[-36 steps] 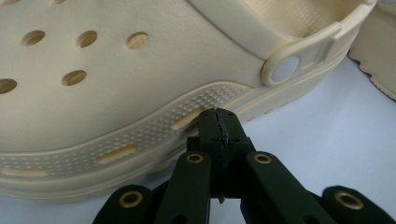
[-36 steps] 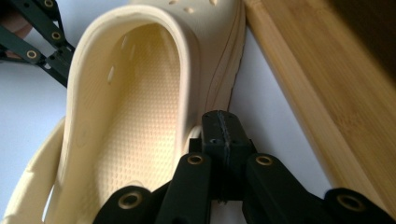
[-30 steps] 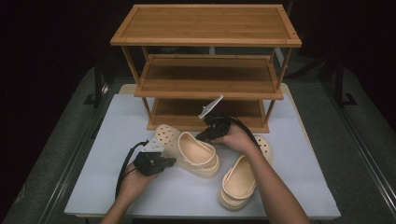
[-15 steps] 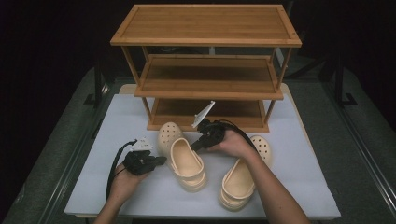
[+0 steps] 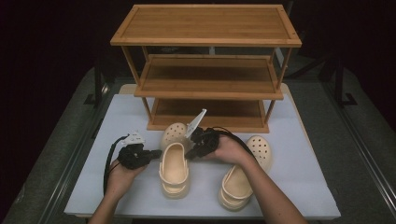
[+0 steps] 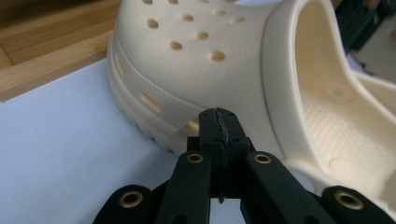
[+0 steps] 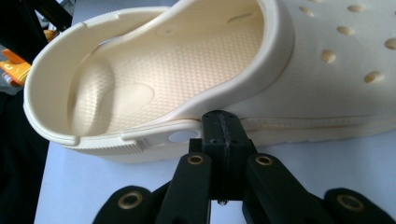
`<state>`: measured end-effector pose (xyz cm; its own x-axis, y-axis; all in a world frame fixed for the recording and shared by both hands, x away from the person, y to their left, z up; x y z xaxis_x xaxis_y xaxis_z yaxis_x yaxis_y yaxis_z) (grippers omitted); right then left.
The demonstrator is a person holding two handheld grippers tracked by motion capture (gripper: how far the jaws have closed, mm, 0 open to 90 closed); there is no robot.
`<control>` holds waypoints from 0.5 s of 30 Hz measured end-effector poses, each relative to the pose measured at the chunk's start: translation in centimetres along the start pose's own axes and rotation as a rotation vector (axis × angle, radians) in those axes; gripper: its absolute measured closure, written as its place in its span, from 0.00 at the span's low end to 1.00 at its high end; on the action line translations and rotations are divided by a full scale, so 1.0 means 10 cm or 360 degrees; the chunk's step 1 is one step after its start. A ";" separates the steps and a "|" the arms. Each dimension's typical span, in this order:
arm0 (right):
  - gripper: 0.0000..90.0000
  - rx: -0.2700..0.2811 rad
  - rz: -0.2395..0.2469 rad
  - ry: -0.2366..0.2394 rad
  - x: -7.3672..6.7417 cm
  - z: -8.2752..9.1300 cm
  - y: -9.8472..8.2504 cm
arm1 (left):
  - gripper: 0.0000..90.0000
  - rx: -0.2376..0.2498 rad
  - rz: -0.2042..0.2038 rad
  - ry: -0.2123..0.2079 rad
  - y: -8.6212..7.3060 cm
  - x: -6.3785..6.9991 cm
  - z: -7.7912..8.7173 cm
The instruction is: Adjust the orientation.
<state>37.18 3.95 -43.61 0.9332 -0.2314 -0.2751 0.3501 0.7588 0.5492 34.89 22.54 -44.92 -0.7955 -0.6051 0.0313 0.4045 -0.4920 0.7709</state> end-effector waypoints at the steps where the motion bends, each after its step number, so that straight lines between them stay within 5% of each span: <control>1: 1.00 0.0008 0.0007 -0.0001 0.00 0.00 0.01 | 1.00 0.0009 0.0007 0.0003 0.01 -0.01 0.00; 11: 1.00 -0.0030 0.0126 0.0149 -0.28 -0.13 0.10 | 1.00 0.0015 -0.0013 0.0039 0.07 -0.07 -0.07; 15: 1.00 -0.0063 0.0172 0.0153 -0.38 -0.20 0.11 | 1.00 0.0012 -0.0028 0.0034 0.10 -0.09 -0.11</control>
<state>33.90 6.92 -43.57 0.9525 -0.0892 -0.2911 0.2425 0.8002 0.5485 36.53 21.90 -44.88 -0.7926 -0.6098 0.0041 0.3872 -0.4981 0.7759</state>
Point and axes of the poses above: each handheld gripper's, and its own axes: z roughly backward along the jaws, y roughly out of its top, x roughly to its right, the point moved 6 cm from there along -z, roughly forward along the jaws, and after that the axes turned 9 degrees about -z, right-handed, at the moved point
